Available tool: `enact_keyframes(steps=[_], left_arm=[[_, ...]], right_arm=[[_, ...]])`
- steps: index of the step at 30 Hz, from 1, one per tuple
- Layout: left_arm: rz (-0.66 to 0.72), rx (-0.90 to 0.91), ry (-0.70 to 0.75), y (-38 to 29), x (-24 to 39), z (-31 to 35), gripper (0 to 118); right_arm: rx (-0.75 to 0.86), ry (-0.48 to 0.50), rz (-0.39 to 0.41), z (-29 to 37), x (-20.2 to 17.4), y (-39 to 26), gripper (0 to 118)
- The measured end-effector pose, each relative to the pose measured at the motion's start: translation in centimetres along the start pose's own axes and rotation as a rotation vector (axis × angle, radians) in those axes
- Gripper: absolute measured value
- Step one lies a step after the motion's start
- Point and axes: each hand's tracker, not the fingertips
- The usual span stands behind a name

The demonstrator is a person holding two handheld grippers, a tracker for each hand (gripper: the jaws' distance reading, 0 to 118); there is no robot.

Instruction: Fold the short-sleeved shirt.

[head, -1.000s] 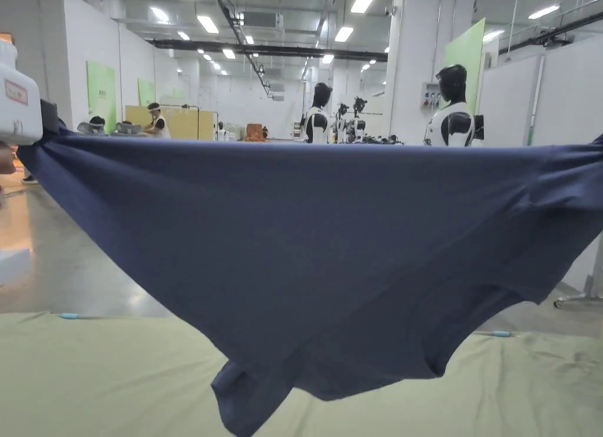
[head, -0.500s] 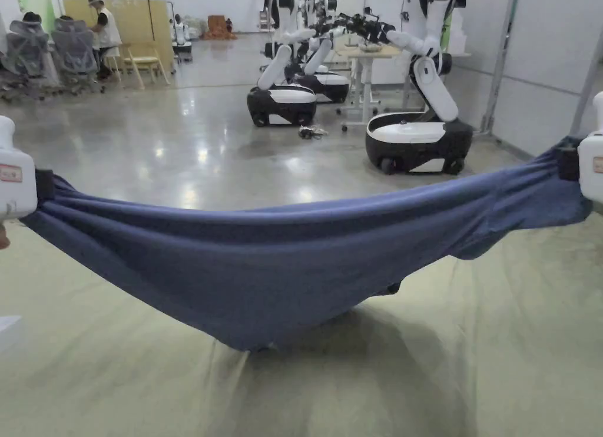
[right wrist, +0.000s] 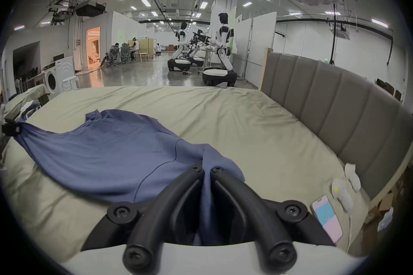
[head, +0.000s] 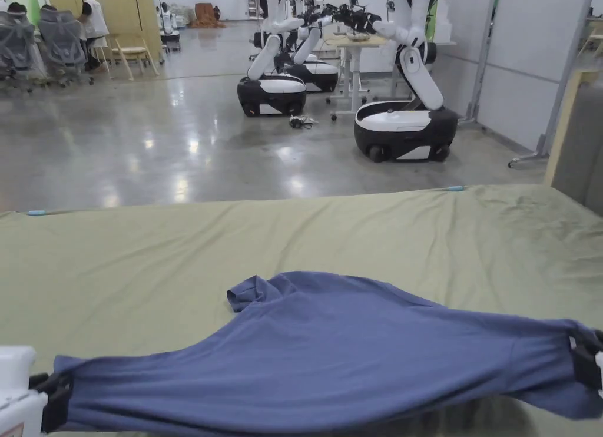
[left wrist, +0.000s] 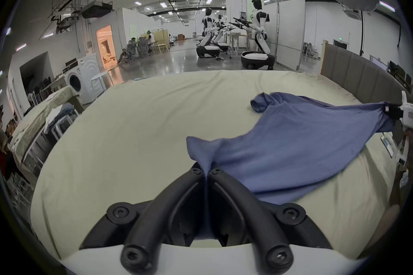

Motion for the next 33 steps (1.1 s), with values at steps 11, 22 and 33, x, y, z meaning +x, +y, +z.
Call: enact_keyframes(steps=[11, 22, 33], left_arm=[[0.092, -0.075, -0.102, -8.0, -3.2, 11.6, 0], [0.025, -0.232, -0.112, -15.2, -2.4, 12.2, 0], [0.165, -0.162, 0.008, -16.1, -6.1, 16.5, 116]], right_arm=[[-0.007, 0.038, -0.040, 14.3, 3.2, -7.4, 1], [-0.175, 0.039, 0.020, 13.7, 3.1, -13.2, 1], [-0.248, -0.028, -0.121, 15.1, 6.7, -15.3, 115]])
